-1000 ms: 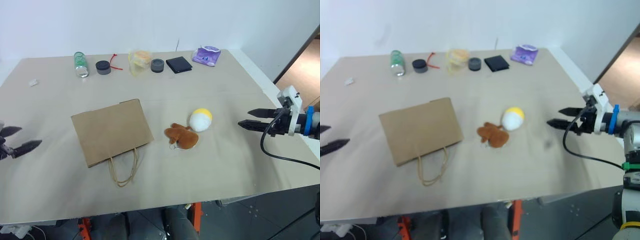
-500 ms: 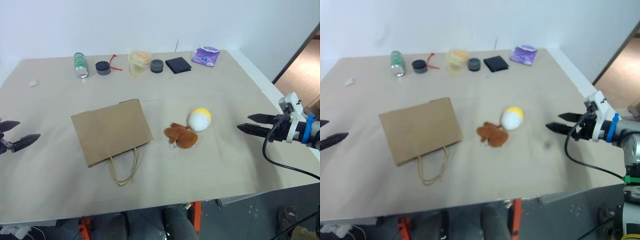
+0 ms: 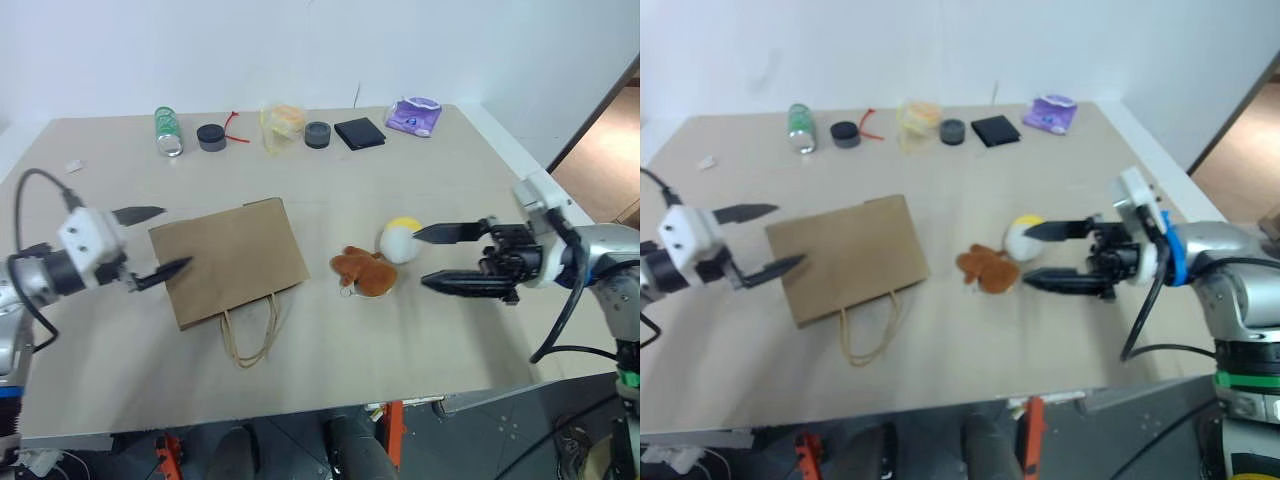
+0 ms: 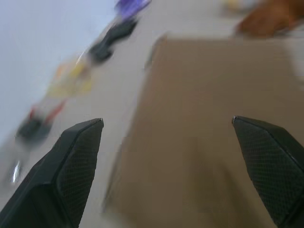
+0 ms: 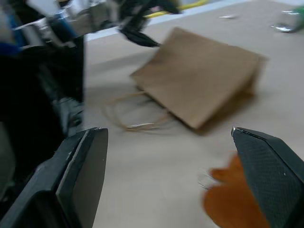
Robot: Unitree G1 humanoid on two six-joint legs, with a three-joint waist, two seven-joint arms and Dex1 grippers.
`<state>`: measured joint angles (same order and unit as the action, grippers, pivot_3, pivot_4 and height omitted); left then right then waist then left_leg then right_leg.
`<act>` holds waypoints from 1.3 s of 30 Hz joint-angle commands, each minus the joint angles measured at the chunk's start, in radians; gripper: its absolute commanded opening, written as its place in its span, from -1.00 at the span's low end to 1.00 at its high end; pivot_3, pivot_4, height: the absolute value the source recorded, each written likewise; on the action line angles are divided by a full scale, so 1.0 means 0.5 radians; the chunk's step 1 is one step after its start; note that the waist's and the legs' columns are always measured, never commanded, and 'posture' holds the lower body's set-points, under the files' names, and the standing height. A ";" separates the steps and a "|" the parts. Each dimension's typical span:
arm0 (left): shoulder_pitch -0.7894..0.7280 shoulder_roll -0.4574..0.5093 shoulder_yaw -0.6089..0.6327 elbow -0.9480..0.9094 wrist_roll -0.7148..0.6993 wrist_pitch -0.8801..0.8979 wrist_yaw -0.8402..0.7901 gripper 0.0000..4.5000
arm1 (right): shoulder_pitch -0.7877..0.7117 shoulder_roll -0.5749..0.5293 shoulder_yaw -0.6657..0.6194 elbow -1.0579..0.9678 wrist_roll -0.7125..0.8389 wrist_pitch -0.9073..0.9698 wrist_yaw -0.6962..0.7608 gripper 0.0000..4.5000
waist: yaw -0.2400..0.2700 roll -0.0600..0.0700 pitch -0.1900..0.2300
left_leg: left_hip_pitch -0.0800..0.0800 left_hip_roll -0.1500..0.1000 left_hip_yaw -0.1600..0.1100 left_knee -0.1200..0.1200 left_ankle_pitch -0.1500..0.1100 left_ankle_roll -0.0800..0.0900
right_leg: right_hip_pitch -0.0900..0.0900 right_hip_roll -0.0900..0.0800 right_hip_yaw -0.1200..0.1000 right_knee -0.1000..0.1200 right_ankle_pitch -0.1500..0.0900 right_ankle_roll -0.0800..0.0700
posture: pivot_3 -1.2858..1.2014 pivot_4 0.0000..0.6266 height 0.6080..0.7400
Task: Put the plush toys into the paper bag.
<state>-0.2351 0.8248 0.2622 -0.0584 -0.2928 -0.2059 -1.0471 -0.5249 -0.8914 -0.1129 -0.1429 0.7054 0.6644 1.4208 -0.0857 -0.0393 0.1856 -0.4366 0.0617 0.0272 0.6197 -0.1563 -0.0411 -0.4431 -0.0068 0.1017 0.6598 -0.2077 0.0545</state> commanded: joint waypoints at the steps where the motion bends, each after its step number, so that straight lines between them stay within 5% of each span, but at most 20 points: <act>1: -0.006 -0.042 -0.002 -0.101 0.088 -0.466 0.011 0.99 | 0.039 -0.023 0.027 -0.146 -0.005 -0.090 0.055 1.00 | 0.006 0.000 0.000 | 0.000 0.000 0.000 0.002 0.000 0.000 | 0.001 0.000 0.000 0.000 0.000 0.000 | 0.03 -0.52 1.00; 7: 0.236 -0.073 -0.057 0.115 0.248 -1.398 -0.031 0.99 | 0.147 -0.021 0.077 -0.220 -0.086 -0.223 0.030 1.00 | 0.010 0.000 -0.001 | 0.003 0.000 0.002 0.005 0.000 0.000 | 0.003 -0.001 0.002 0.000 0.003 -0.001 | 0.03 -0.52 1.00; 14: 0.492 -0.022 -0.271 0.254 0.282 -1.964 -0.001 0.99 | 0.198 0.005 0.054 -0.256 -0.078 -0.241 -0.047 1.00 | 0.014 0.000 -0.001 | 0.006 0.002 0.004 0.005 0.000 0.001 | 0.004 -0.002 0.002 0.000 0.004 -0.003 | 0.03 -0.52 1.00; 38: 0.091 -0.073 -0.705 0.518 0.696 -1.953 0.488 0.99 | 0.251 0.051 0.046 -0.358 -0.019 -0.217 -0.264 1.00 | 0.022 0.001 -0.001 | 0.008 0.003 0.006 0.004 0.001 0.002 | 0.007 -0.002 0.001 0.000 0.005 -0.003 | 0.03 -0.52 1.00; 39: 0.069 -0.086 -0.717 0.512 0.701 -1.918 0.505 0.76 | 0.253 0.056 0.046 -0.367 -0.013 -0.210 -0.275 1.00 | 0.022 0.001 -0.001 | 0.009 0.003 0.006 0.004 0.001 0.002 | 0.007 -0.002 0.001 0.000 0.006 -0.003 | 0.03 -0.52 1.00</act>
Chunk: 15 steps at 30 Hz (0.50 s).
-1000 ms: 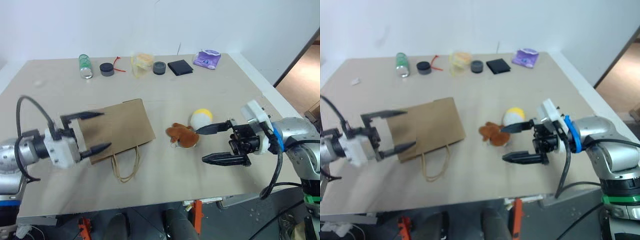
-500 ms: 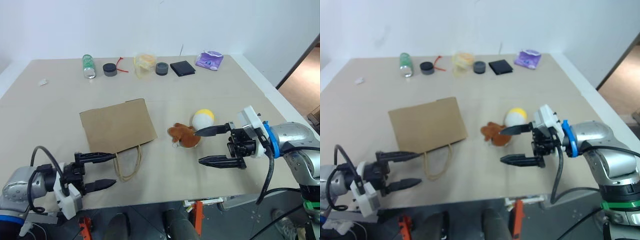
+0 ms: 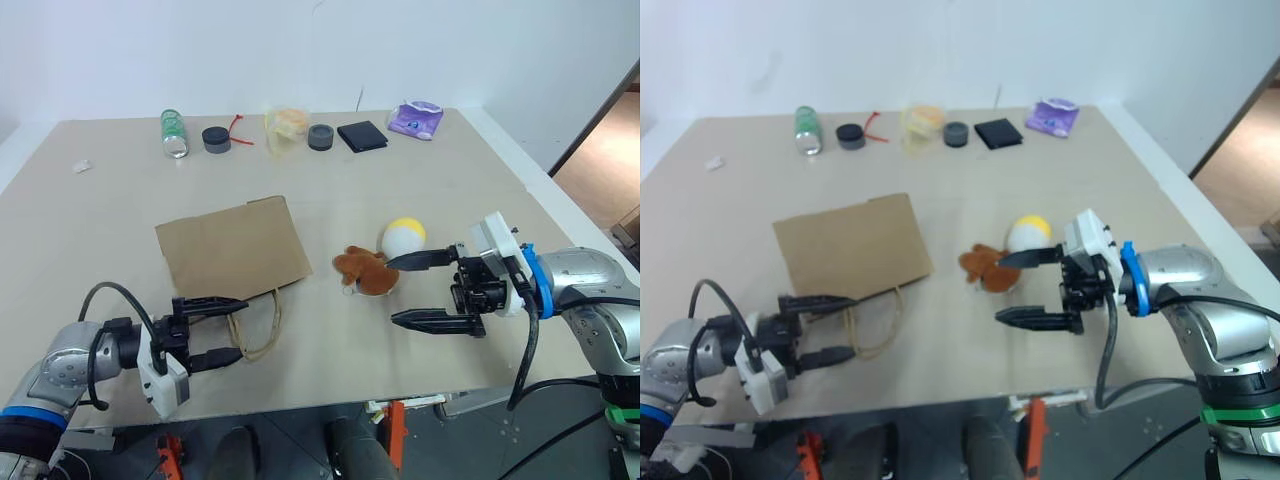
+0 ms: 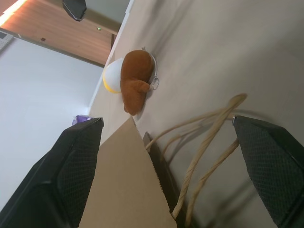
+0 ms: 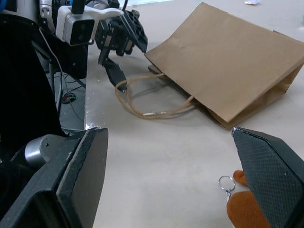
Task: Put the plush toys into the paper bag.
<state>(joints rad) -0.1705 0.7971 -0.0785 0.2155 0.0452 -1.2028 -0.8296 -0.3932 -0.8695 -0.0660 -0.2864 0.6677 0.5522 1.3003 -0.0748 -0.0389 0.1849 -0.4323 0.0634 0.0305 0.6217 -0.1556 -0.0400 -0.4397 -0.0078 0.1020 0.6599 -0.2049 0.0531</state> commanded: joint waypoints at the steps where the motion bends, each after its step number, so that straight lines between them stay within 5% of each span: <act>1: -0.079 -0.044 -0.044 -0.054 0.030 0.112 0.085 0.69 | -0.004 0.015 -0.053 -0.094 0.074 0.025 -0.045 1.00 | 0.000 0.000 0.000 | 0.000 0.000 0.000 0.000 0.000 0.000 | 0.000 0.000 0.000 0.000 0.000 0.000 | 0.03 -0.52 1.00; 9: -0.132 -0.061 -0.109 -0.151 0.062 0.287 0.139 -0.96 | 0.000 0.014 -0.066 -0.122 0.116 0.061 -0.099 1.00 | 0.000 0.000 0.000 | 0.000 0.000 0.000 -0.001 0.000 0.000 | 0.000 0.001 0.000 0.000 0.000 0.000 | 0.03 -0.52 1.00; 15: -0.178 -0.081 -0.067 -0.254 -0.032 0.514 0.211 -0.99 | 0.008 0.079 -0.054 -0.156 0.152 0.089 -0.195 1.00 | 0.000 0.000 0.000 | 0.000 0.000 0.000 0.000 0.000 0.000 | 0.000 0.001 0.000 0.000 0.000 0.001 | 0.03 -0.52 1.00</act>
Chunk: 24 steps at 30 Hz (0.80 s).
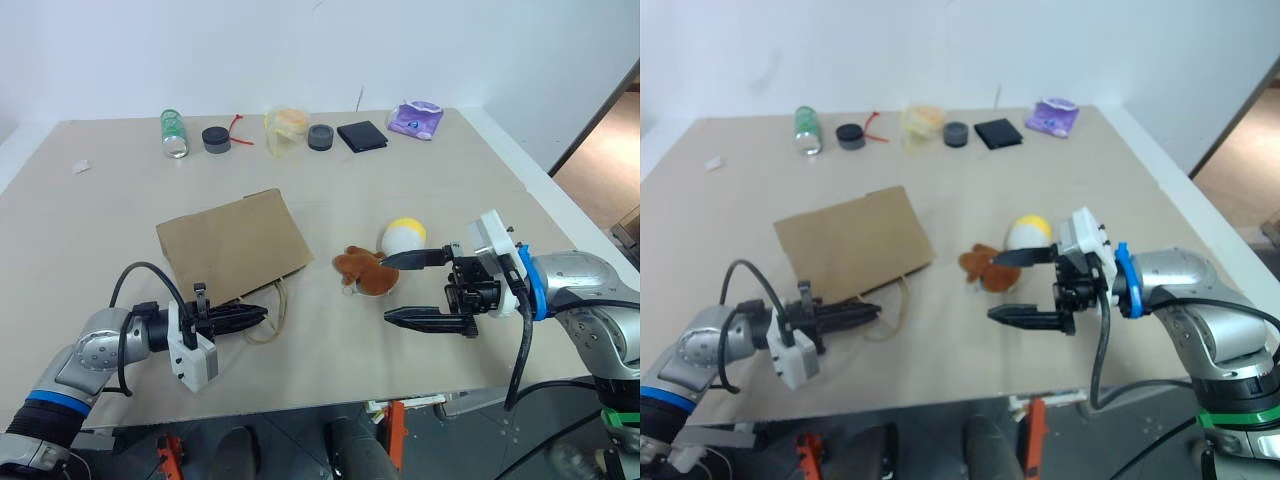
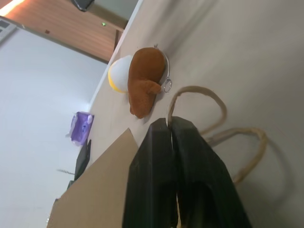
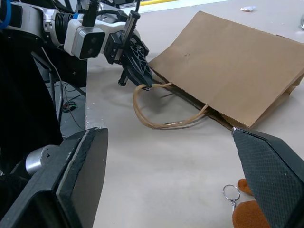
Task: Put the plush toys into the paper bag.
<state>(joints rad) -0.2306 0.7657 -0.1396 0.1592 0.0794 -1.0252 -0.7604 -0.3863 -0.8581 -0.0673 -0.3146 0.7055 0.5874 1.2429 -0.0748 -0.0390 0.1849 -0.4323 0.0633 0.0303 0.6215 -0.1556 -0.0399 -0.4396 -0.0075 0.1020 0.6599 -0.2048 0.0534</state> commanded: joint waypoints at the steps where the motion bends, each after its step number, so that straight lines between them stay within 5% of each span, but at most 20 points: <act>1: -0.075 -0.029 0.076 -0.177 -0.130 0.216 0.096 -0.99 | 0.012 0.087 -0.035 -0.129 0.098 0.053 -0.124 1.00 | 0.000 0.000 0.000 | 0.000 0.000 0.000 0.000 0.000 0.000 | 0.000 0.000 0.000 0.000 0.000 0.000 | 0.03 -0.52 1.00; 7: -0.162 -0.190 0.262 -0.427 -0.246 0.632 0.342 -0.99 | 0.133 0.602 0.179 -0.118 0.031 0.190 -0.718 1.00 | -0.004 -0.006 -0.004 | -0.001 0.001 -0.004 0.000 0.000 0.000 | 0.001 0.004 0.000 0.000 0.000 0.001 | 0.03 -0.52 1.00; 10: -0.091 -0.222 0.278 -0.505 -0.230 0.707 0.361 -1.00 | 0.102 0.861 0.284 0.044 -0.162 0.082 -0.958 0.68 | -0.009 -0.005 -0.004 | 0.000 0.000 -0.003 -0.001 0.000 0.000 | 0.000 0.005 0.002 0.001 0.001 0.002 | 0.03 -0.52 1.00; 19: 0.033 -0.267 0.317 -0.563 -0.200 0.727 0.400 -1.00 | -0.363 1.573 0.400 0.910 -0.536 -0.390 -1.241 -0.98 | -0.012 -0.005 -0.004 | 0.000 0.001 -0.004 0.000 0.004 0.005 | 0.000 0.006 0.000 0.001 0.007 -0.001 | 0.03 -0.52 1.00; 24: 0.047 -0.304 0.342 -0.608 -0.205 0.749 0.446 -1.00 | -0.569 1.821 0.389 1.330 -0.633 -0.580 -1.268 -0.98 | -0.009 -0.006 -0.004 | -0.002 0.001 -0.005 -0.001 0.005 0.006 | 0.000 0.006 -0.001 0.001 0.005 -0.001 | 0.03 -0.52 1.00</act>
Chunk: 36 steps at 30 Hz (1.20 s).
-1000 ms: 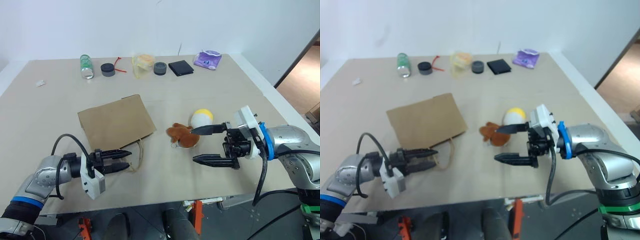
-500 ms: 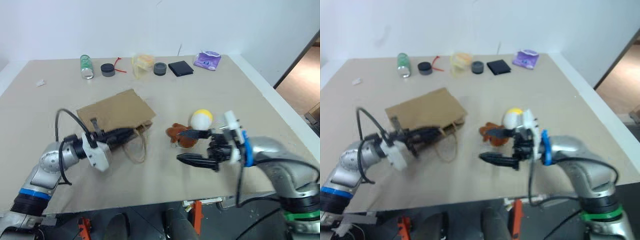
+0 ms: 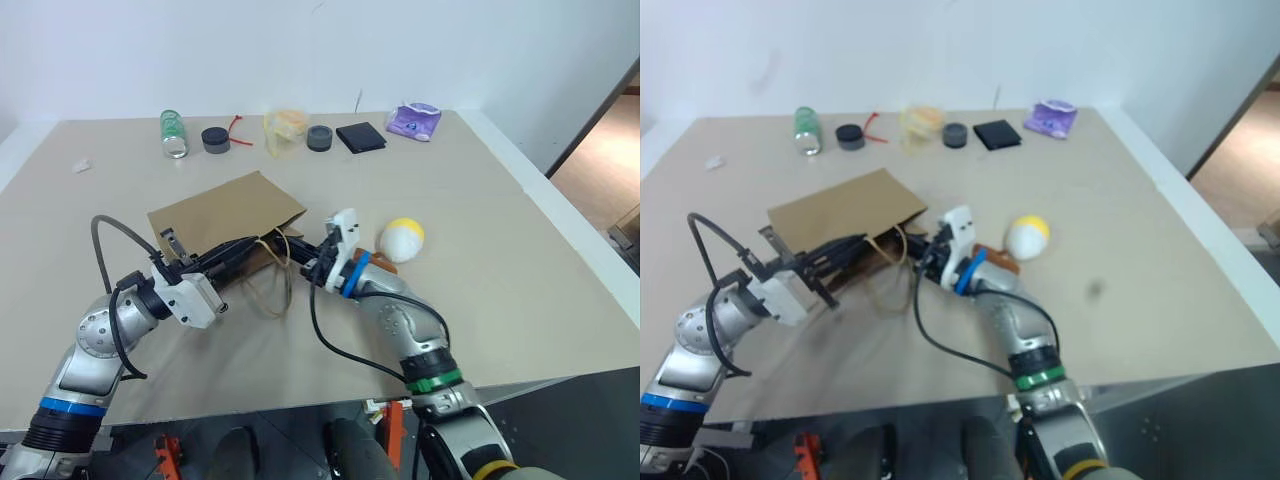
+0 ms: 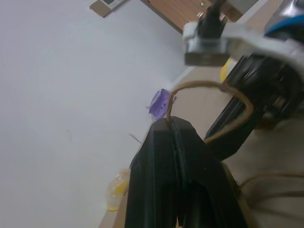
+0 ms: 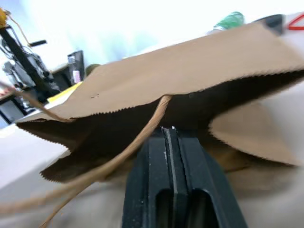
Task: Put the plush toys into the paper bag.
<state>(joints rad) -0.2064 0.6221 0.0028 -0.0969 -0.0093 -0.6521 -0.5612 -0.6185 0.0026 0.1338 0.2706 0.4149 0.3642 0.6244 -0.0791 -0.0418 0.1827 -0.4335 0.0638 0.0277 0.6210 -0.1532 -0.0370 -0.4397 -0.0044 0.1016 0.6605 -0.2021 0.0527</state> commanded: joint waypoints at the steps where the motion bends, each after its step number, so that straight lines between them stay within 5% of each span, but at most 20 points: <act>1: 0.002 -0.021 0.060 -0.101 -0.028 0.005 0.049 -1.00 | -0.136 0.141 -0.021 0.231 -0.065 -0.165 -0.039 -0.98 | -0.001 0.000 0.000 | -0.001 0.000 0.000 0.000 0.000 0.000 | -0.001 0.000 0.000 0.000 0.000 0.000 | 0.03 -0.52 1.00; 10: -0.062 -0.126 0.201 -0.178 -0.071 0.179 0.228 -1.00 | -0.320 0.298 -0.029 0.724 -0.311 -0.187 -0.384 -0.98 | -0.001 -0.001 -0.001 | -0.006 0.001 -0.001 -0.001 0.000 0.000 | -0.003 -0.001 -0.004 0.000 -0.001 -0.001 | 0.03 -0.52 1.00; 31: -0.314 -0.175 0.400 -0.404 -0.041 0.516 0.455 -1.00 | -0.245 0.261 0.004 0.496 -0.424 0.061 -0.448 -0.98 | 0.005 -0.003 -0.003 | -0.007 0.001 -0.005 -0.002 0.002 0.002 | -0.001 -0.002 -0.008 0.000 -0.003 0.001 | 0.03 -0.52 1.00; 36: -0.209 -0.198 0.288 -0.342 -0.079 0.498 0.349 -1.00 | -0.116 0.198 0.004 0.063 -0.282 -0.083 -0.183 -0.98 | 0.003 -0.003 -0.002 | -0.008 0.001 -0.005 -0.003 0.002 0.002 | -0.002 -0.002 -0.008 0.000 -0.004 0.002 | 0.03 -0.52 1.00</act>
<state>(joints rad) -0.3267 0.5243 0.1594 -0.2561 -0.0314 -0.3875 -0.3667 -0.6718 0.1128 0.1430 0.4295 0.2300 0.3425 0.4729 -0.0774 -0.0432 0.1815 -0.4377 0.0641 0.0254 0.6193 -0.1525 -0.0360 -0.4412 -0.0052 0.0978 0.6603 -0.2045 0.0536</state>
